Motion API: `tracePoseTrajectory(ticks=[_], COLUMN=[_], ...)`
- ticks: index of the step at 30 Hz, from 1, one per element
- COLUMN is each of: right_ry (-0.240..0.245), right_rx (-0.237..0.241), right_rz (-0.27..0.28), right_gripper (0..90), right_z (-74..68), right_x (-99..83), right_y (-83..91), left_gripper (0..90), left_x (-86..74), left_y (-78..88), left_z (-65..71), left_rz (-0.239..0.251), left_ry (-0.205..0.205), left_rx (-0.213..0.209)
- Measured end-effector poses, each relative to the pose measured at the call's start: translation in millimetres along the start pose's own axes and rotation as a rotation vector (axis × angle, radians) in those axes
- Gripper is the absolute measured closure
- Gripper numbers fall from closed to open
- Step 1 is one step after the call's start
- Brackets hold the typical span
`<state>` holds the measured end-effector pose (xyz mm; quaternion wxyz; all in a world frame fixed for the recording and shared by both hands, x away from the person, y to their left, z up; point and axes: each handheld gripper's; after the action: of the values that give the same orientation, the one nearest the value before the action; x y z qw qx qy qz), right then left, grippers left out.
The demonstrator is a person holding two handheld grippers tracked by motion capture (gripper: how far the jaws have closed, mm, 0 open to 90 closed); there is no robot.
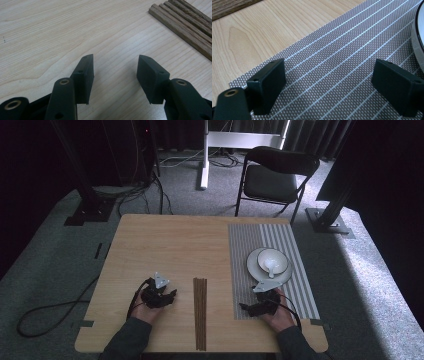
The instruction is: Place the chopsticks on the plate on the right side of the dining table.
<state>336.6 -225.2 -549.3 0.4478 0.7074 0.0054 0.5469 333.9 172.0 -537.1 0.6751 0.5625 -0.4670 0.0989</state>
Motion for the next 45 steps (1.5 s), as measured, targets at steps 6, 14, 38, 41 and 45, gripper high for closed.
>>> tracePoseTrajectory(ticks=[6,14,38,41,45], right_ry=[-0.003,-0.004,-0.001,-0.001,-0.001], right_rx=[-0.001,-0.004,-0.004,-0.004,-0.004], right_rz=[0.000,0.000,-0.001,-0.001,-0.001], right_gripper=[11.1,11.1,11.1,11.2,11.2], right_z=[-0.1,-0.4,-0.4,-0.4,-0.4], right_x=[0.1,0.2,0.0,0.0,0.0], right_y=[0.0,-0.1,0.1,0.1,0.1], left_gripper=[47.1,47.5,47.1,47.1,47.1], left_x=[-0.2,0.8,3.7,3.6,3.5], left_y=[-0.2,0.6,16.3,17.0,18.8], left_z=[-1.4,1.1,20.8,23.7,26.5], left_rz=[-0.001,-0.005,0.051,0.055,0.060], left_ry=[0.008,0.001,-0.011,-0.017,-0.024], left_rx=[-0.002,-0.003,-0.077,-0.081,-0.087])
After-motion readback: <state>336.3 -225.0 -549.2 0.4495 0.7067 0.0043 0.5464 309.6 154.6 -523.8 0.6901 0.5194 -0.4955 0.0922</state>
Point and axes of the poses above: each handheld gripper's, and its own axes: y roughly backward along the jaws, x roughly out of its top, z roughly to its right, and after that the axes turned 4 degrees about z, right-handed
